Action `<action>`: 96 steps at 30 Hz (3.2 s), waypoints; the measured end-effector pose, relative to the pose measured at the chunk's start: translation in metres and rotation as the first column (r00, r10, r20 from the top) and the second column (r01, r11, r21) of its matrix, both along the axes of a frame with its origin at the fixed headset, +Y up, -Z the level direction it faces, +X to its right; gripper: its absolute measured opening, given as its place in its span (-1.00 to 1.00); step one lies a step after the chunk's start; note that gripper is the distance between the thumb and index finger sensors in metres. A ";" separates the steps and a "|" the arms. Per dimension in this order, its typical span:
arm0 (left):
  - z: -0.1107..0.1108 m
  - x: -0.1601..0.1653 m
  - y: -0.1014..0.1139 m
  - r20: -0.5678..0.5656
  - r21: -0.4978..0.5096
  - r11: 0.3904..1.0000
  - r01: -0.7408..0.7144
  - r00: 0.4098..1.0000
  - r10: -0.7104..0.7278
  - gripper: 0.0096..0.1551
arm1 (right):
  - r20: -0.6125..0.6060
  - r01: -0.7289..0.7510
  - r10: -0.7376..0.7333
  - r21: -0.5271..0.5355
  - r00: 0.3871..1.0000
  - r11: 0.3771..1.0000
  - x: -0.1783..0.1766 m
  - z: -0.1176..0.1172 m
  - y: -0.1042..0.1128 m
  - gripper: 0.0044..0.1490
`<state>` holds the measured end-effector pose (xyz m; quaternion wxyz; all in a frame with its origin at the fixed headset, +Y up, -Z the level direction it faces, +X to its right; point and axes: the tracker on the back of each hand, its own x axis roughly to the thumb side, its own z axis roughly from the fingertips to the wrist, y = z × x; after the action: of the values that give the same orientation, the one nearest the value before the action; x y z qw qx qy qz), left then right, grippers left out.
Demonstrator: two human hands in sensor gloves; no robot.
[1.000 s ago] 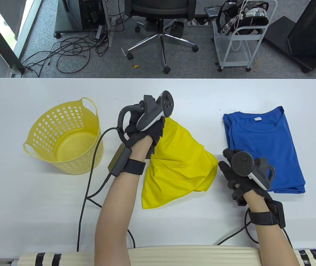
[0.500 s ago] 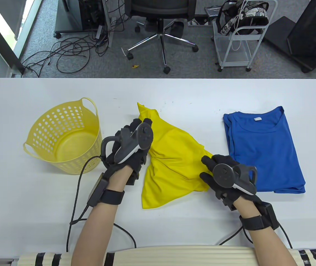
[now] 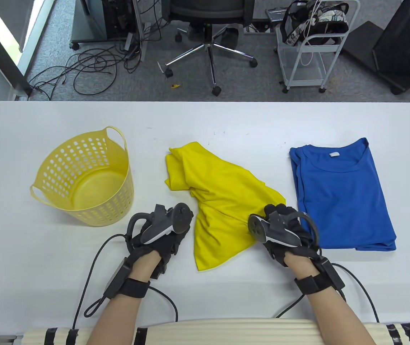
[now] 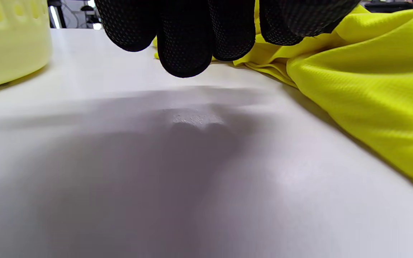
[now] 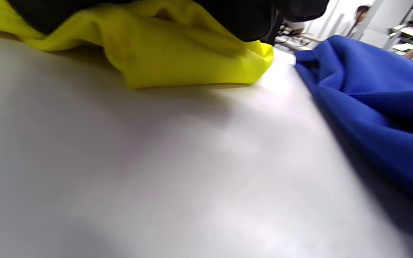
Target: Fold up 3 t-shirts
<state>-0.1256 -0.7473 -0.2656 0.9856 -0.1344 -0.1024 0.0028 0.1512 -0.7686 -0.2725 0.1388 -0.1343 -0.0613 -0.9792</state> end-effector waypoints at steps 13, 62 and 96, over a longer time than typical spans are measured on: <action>0.007 0.031 -0.011 0.085 -0.048 0.998 0.033 0.996 -0.029 -0.42 | 0.061 0.257 -0.261 0.068 0.963 0.964 0.041 0.006 0.027 -0.32; 0.014 0.046 -0.018 0.225 -0.078 0.972 0.221 0.954 -0.199 -0.45 | 0.172 0.126 -0.109 -0.095 0.979 0.987 0.033 -0.006 -0.003 -0.35; 0.017 0.068 -0.024 0.267 0.122 0.975 0.187 0.940 -0.214 -0.54 | 0.116 0.289 -0.286 -0.006 0.951 0.957 0.045 0.003 0.015 -0.34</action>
<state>-0.0578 -0.7717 -0.2487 0.9618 -0.0961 -0.2258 -0.1215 0.1962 -0.7536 -0.2699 -0.0106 -0.0872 -0.0601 -0.9943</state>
